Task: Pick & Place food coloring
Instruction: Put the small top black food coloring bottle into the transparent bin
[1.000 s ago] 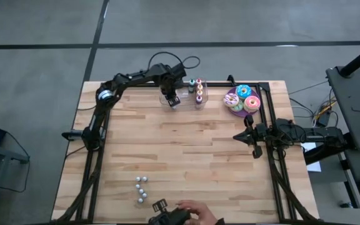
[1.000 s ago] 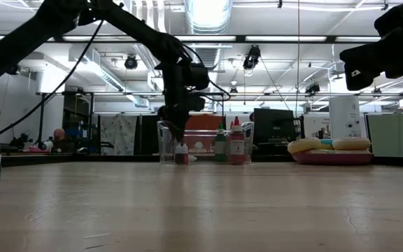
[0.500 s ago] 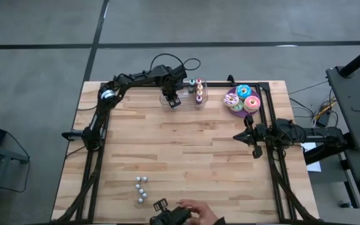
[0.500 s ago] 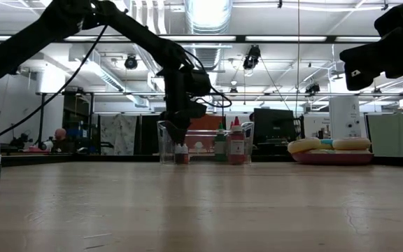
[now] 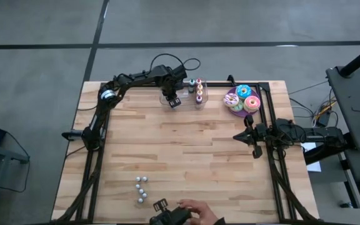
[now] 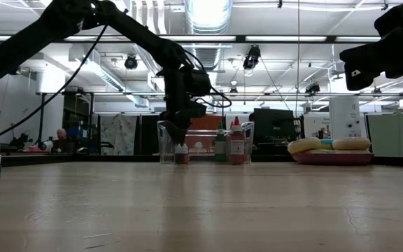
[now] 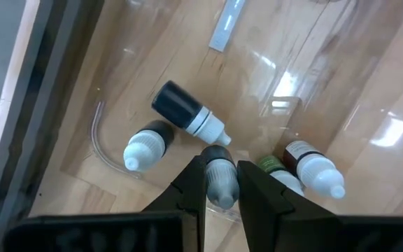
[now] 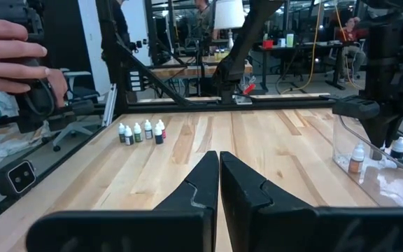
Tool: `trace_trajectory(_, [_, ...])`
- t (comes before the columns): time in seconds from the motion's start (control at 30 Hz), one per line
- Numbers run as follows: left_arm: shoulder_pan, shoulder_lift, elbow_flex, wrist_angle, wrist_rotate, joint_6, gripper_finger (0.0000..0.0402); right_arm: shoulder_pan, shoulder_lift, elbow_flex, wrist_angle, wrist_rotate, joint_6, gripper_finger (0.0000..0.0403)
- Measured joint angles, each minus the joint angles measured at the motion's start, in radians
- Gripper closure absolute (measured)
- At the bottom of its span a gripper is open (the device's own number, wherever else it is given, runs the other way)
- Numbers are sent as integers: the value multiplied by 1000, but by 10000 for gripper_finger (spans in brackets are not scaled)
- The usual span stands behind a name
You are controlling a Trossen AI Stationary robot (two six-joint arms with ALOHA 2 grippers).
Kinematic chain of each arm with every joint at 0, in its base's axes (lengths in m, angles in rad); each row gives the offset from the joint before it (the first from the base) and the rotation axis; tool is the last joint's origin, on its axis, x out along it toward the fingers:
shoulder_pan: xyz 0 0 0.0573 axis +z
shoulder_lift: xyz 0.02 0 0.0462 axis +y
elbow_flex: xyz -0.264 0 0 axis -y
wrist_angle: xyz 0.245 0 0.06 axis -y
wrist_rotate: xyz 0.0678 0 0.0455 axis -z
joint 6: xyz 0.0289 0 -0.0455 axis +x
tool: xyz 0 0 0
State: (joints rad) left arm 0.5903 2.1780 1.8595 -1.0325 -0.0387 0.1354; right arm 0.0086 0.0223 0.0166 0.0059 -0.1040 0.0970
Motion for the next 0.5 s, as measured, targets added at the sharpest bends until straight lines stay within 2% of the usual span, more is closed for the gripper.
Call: trace_trajectory(0.5, [0,-1,-13,1,5,10,362,0,0,0,0,0,0,394])
